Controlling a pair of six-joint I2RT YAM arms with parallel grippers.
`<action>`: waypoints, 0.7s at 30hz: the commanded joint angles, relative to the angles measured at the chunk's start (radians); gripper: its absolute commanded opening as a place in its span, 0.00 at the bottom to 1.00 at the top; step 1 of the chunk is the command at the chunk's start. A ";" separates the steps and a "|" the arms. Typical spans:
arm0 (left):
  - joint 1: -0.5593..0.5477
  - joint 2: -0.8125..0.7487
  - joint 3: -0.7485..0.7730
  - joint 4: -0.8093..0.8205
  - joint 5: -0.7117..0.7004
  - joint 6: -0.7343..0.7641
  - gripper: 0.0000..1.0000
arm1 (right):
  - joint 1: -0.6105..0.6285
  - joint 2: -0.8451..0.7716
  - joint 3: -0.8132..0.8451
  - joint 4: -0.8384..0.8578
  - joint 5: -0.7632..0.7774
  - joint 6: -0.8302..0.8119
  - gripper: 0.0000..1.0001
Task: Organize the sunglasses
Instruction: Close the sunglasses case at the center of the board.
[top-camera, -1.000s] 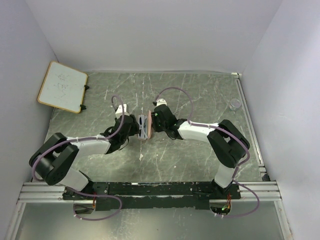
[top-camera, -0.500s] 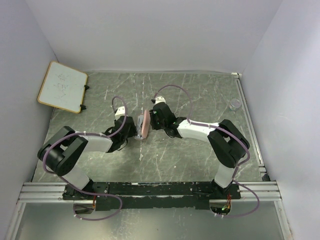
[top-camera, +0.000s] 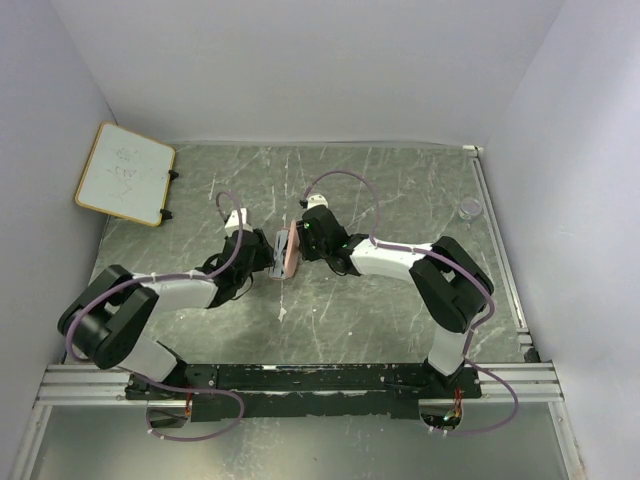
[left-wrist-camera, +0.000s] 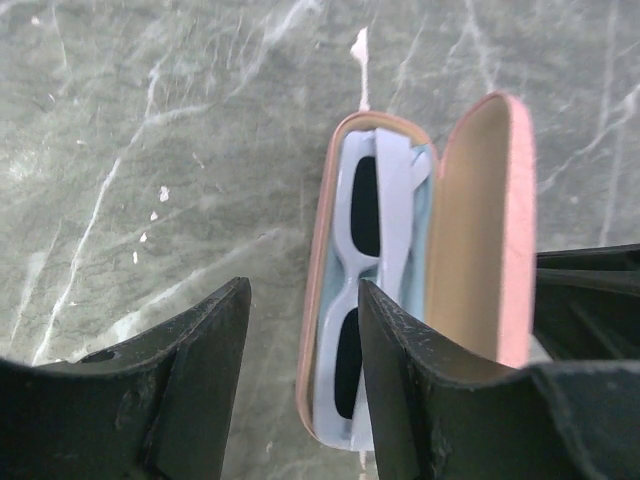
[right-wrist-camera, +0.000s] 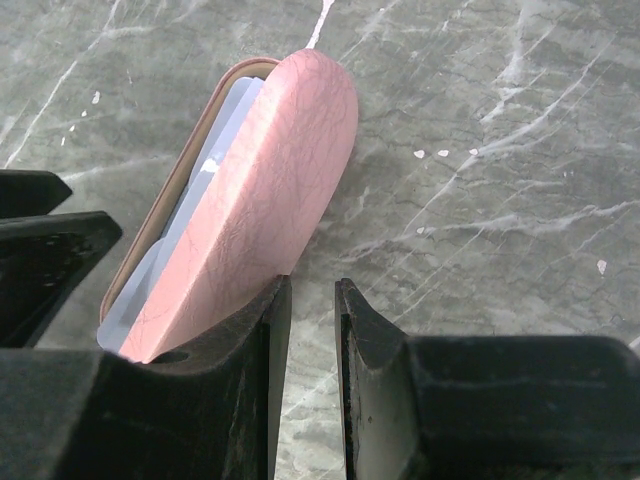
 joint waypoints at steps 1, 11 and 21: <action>0.008 -0.084 -0.012 -0.014 -0.005 0.010 0.58 | 0.007 0.009 0.026 -0.006 0.014 -0.006 0.25; 0.043 0.009 -0.014 0.002 -0.009 0.015 0.40 | 0.008 0.003 0.021 -0.002 0.017 -0.008 0.25; 0.043 0.093 0.013 0.050 0.026 0.034 0.19 | 0.008 -0.003 0.023 -0.005 0.020 -0.010 0.25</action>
